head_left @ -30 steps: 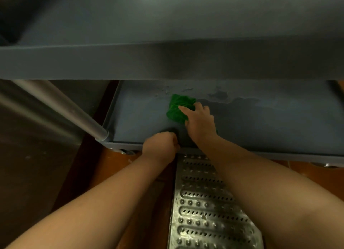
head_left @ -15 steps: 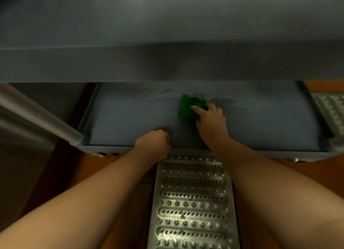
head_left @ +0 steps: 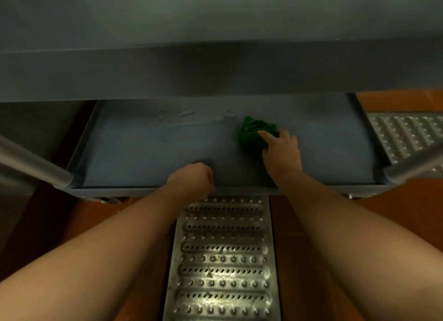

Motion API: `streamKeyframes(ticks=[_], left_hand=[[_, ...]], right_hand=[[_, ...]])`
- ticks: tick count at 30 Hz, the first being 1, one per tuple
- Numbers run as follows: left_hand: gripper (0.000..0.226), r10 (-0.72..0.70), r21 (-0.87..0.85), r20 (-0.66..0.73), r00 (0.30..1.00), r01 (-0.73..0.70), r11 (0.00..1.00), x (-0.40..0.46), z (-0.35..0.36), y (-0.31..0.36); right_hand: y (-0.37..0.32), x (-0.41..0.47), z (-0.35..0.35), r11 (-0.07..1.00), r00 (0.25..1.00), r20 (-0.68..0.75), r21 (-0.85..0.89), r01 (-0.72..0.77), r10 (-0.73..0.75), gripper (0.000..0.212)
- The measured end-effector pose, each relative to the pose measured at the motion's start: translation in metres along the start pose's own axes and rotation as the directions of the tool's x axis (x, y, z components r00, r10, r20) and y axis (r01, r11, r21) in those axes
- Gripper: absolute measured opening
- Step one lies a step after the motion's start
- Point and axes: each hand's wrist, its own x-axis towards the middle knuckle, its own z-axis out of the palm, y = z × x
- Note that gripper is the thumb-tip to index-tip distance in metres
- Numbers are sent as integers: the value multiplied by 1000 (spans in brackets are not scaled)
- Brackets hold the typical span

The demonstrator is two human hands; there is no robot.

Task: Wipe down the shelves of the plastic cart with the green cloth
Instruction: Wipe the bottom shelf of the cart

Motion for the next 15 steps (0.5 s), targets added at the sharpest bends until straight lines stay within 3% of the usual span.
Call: streamKeyframes(ticks=[15], left_hand=[[8,-43,50,43,998,41,998,5,-2,5]], right_hand=[[100,-6,-40,979,977,-60,5,-204,203,50]])
